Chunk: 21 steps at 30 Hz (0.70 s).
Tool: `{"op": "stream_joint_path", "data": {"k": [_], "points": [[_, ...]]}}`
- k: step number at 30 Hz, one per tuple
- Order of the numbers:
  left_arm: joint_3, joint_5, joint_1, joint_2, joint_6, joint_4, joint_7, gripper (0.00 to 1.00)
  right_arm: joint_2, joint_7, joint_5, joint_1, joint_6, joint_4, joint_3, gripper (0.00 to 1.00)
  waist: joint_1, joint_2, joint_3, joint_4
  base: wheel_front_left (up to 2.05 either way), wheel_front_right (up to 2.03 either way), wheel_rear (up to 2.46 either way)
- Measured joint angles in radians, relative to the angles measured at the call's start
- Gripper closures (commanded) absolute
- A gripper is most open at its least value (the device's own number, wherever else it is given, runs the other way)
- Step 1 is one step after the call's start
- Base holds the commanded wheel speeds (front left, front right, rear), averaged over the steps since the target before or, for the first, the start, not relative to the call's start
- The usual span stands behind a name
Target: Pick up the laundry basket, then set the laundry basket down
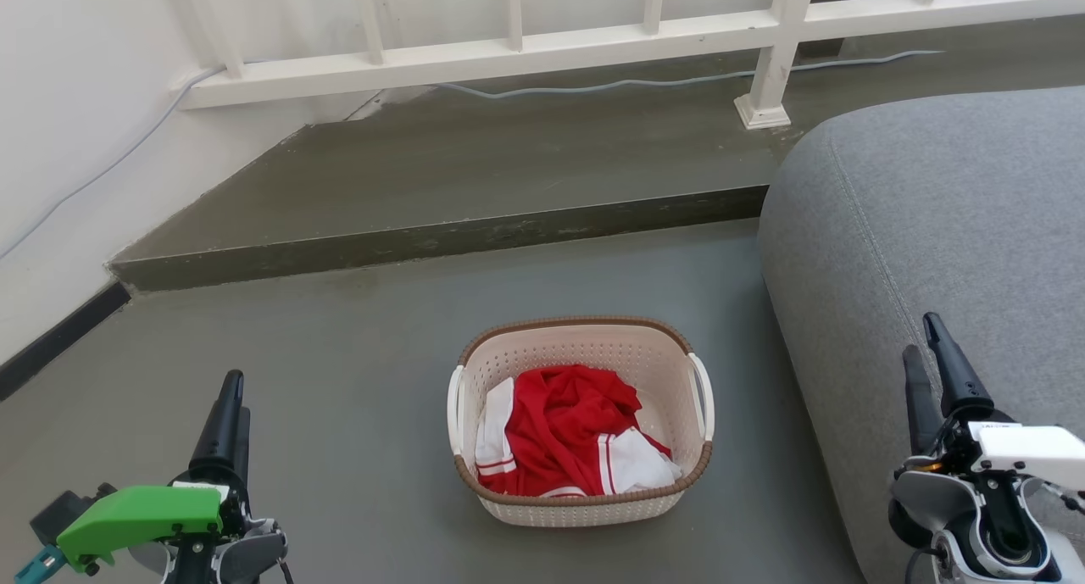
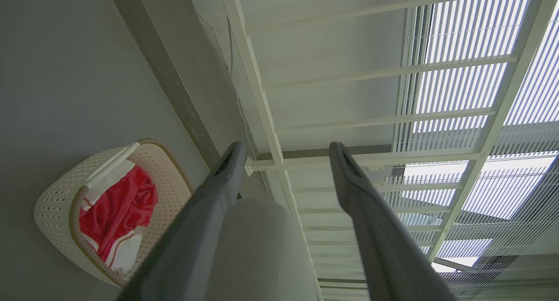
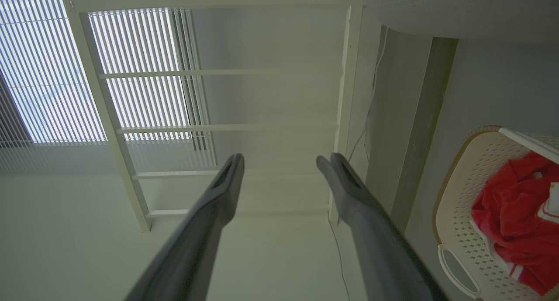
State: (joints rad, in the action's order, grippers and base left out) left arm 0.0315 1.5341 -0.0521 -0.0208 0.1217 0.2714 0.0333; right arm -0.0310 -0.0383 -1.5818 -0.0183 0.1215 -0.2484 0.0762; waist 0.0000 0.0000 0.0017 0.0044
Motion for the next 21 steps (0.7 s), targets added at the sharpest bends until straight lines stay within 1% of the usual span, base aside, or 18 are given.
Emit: {"op": "stream_joint_path", "data": {"k": [3,9,16,21], "points": [[-0.005,-0.011,-0.001,-0.003,0.0,-0.007,-0.009,0.0,-0.009,0.01,0.02,-0.002,0.0,0.011,-0.009,0.0,0.0,0.0,0.0,0.0,0.0,0.0,0.0],[-0.037,-0.09,-0.001,-0.029,0.0,-0.024,-0.033,0.0,-0.03,0.032,0.084,-0.015,0.0,0.033,-0.04,0.0,0.0,0.0,0.0,0.0,0.0,0.0,0.0],[-0.075,-0.209,-0.006,-0.049,0.0,-0.039,-0.062,0.0,-0.052,0.062,0.175,-0.015,0.0,0.05,-0.083,0.0,0.0,0.0,0.001,-0.002,0.0,0.0,0.0],[-0.105,-0.319,-0.011,-0.073,-0.006,-0.054,-0.08,0.0,-0.077,0.082,0.257,-0.016,0.0,0.059,-0.115,0.0,0.0,0.0,0.002,-0.004,0.0,0.0,0.0]]}}
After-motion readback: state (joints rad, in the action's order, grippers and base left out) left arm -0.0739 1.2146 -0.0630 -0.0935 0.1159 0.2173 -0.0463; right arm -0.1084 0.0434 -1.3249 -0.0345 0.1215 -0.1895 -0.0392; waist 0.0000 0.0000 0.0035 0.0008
